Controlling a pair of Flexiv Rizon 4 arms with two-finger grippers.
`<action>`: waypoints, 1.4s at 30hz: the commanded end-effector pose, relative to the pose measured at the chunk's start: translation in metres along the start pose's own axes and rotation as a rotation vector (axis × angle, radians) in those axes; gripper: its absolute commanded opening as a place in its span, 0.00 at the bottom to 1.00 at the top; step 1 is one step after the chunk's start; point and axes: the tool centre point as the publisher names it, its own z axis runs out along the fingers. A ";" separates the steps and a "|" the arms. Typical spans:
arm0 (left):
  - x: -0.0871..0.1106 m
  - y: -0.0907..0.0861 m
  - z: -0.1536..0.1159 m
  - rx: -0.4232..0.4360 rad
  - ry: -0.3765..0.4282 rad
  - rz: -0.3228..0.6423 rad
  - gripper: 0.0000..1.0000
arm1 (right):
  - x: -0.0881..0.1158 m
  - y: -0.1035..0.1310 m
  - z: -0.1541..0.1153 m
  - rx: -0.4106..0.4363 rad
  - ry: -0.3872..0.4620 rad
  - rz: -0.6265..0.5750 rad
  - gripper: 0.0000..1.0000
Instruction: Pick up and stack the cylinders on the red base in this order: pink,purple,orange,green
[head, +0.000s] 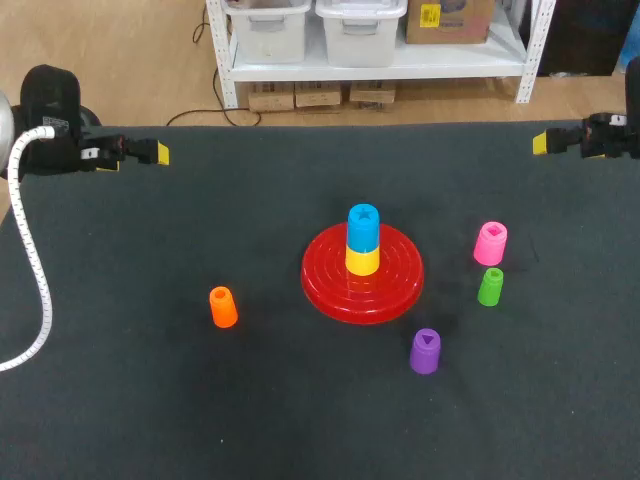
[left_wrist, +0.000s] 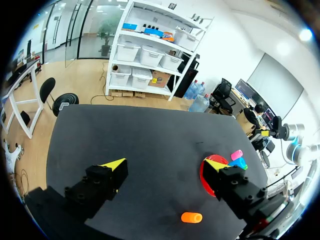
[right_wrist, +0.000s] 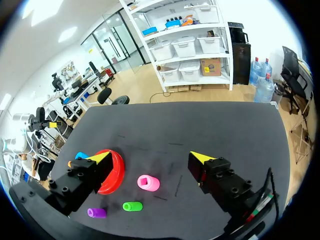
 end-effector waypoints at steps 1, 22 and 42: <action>0.000 0.000 0.000 0.000 0.000 0.000 1.00 | 0.000 0.000 0.000 0.000 0.000 0.000 1.00; 0.000 -0.006 -0.009 0.146 -0.021 0.078 1.00 | 0.000 0.000 0.000 0.000 0.000 0.000 1.00; -0.012 -0.018 -0.036 0.234 -0.030 0.305 1.00 | 0.000 0.000 0.000 0.000 0.000 0.000 1.00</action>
